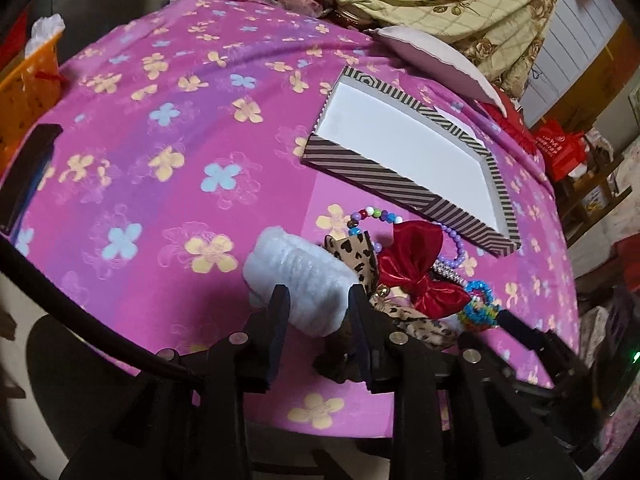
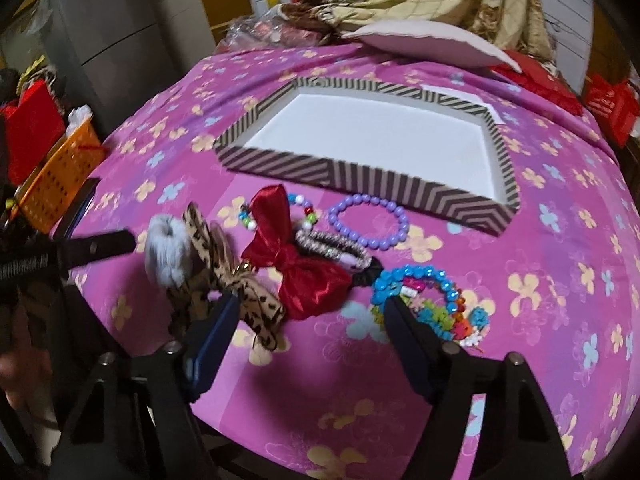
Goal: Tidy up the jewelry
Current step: 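Grasp the white fluffy scrunchie with the left tool while the right tool grasps the leopard-print bow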
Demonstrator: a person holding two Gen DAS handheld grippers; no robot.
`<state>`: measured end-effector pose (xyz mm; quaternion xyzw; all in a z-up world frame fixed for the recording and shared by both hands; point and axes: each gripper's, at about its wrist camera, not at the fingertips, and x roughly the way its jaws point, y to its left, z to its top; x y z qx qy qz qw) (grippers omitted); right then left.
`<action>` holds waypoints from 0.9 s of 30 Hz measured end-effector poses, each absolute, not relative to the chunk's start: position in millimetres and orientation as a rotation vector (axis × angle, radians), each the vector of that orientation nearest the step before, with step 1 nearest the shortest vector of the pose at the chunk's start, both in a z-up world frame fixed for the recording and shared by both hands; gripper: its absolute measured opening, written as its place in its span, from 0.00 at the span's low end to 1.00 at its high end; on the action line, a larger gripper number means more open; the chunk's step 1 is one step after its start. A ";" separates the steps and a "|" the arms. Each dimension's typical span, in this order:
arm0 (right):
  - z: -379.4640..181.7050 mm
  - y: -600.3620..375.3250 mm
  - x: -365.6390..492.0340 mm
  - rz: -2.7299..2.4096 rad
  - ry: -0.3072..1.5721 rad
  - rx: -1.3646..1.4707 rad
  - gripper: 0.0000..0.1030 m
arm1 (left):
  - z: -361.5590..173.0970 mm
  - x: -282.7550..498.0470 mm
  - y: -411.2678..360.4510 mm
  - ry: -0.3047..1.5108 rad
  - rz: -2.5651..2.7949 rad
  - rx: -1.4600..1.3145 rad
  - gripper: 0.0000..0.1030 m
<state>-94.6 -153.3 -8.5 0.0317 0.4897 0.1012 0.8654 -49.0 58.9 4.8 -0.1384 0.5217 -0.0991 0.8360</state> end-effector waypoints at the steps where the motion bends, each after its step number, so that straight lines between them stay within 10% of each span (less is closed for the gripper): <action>1: -9.5 -153.3 -95.1 0.221 1.031 0.066 0.75 | 4.3 -49.4 56.3 1.105 -0.236 -0.292 0.44; 27: -43.1 -91.7 -71.5 0.373 1.084 0.025 0.75 | -35.4 -15.8 88.4 1.211 -0.163 -0.525 0.54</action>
